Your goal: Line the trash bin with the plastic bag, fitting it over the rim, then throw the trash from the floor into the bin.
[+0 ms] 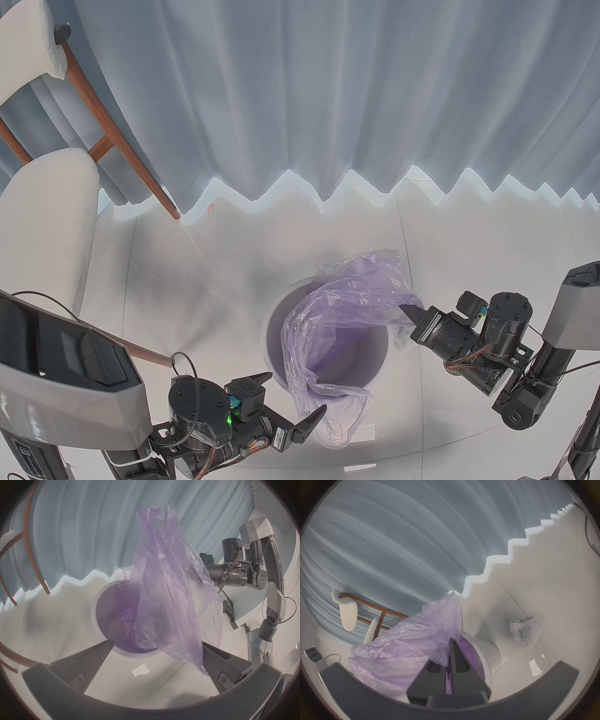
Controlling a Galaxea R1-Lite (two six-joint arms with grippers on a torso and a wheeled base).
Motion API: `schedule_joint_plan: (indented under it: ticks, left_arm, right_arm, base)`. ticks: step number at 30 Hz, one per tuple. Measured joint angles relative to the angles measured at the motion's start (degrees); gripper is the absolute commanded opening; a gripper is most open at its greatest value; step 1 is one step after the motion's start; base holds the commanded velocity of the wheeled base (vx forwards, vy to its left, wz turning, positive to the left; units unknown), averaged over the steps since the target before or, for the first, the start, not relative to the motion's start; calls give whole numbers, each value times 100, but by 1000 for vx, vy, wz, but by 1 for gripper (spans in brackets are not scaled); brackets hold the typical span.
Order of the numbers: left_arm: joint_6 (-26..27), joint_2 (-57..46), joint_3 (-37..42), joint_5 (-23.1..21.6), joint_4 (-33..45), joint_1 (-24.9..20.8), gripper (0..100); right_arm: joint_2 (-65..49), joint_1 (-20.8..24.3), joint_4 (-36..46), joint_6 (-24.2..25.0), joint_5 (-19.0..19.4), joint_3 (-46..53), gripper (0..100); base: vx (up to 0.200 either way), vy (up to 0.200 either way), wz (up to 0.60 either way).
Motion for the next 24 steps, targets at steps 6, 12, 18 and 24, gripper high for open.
schedule_joint_plan:
  ticks: [6, 12, 18, 24]
  left_arm:
    - [-10, 154, -102, 5, -6, 27, 0]
    - [-108, 176, -238, -20, -6, 72, 0]
    - [-429, -124, -301, -55, -6, 57, 0]
    - [-952, -633, -518, -238, -5, 173, 0]
  right_arm:
    - [0, 5, -2, -2, 2, 0, 0]
    - [-44, -1, -2, 2, 54, 54, 0]
    - [-210, 22, 0, 6, 335, 229, 0]
    - [-529, 49, -2, 6, 590, 386, 0]
  base:
    - [0, 0, 0]
    - [0, 0, 0]
    - [0, 0, 0]
    - [0, 0, 0]
